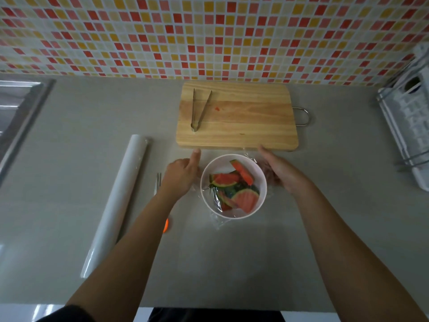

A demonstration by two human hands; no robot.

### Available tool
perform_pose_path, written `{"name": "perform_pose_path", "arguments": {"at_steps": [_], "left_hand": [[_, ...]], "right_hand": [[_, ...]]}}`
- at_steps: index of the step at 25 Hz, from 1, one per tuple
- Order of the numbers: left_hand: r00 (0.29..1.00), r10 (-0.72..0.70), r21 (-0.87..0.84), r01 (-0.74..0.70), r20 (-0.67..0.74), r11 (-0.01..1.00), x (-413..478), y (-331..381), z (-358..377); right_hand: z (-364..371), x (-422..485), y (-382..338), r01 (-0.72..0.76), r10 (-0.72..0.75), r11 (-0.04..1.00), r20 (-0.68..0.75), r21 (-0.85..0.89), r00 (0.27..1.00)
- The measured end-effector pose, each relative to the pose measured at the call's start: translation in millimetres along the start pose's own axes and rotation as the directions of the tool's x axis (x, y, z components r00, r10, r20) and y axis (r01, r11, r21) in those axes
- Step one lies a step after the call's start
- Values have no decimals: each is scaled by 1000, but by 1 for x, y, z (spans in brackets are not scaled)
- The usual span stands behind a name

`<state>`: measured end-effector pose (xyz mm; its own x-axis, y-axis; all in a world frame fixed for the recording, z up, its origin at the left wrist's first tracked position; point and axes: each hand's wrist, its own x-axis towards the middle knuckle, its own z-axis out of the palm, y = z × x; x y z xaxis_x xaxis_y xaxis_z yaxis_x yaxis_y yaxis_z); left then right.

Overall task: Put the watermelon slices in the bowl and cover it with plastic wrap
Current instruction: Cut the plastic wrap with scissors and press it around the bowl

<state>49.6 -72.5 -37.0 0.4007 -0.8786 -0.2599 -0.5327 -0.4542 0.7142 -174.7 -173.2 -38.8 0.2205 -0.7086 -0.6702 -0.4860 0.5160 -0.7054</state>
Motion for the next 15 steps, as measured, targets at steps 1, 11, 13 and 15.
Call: {"name": "perform_pose_path", "arguments": {"at_steps": [1,11,13,15], "left_hand": [[997,39,59,-43,66,997,3,4,0],[983,184,-77,-184,2,980,2,4,1],[988,135,-134,-125,69,983,2,4,-5],[986,136,-127,-123,100,984,2,4,-9]], "right_hand": [[0,0,0,16,-16,999,0,-35,1000],[20,5,4,276,-170,919,-350,282,921],[20,6,0,239,-157,930,-287,279,945],[14,6,-5,133,-102,964,-144,229,984]]}}
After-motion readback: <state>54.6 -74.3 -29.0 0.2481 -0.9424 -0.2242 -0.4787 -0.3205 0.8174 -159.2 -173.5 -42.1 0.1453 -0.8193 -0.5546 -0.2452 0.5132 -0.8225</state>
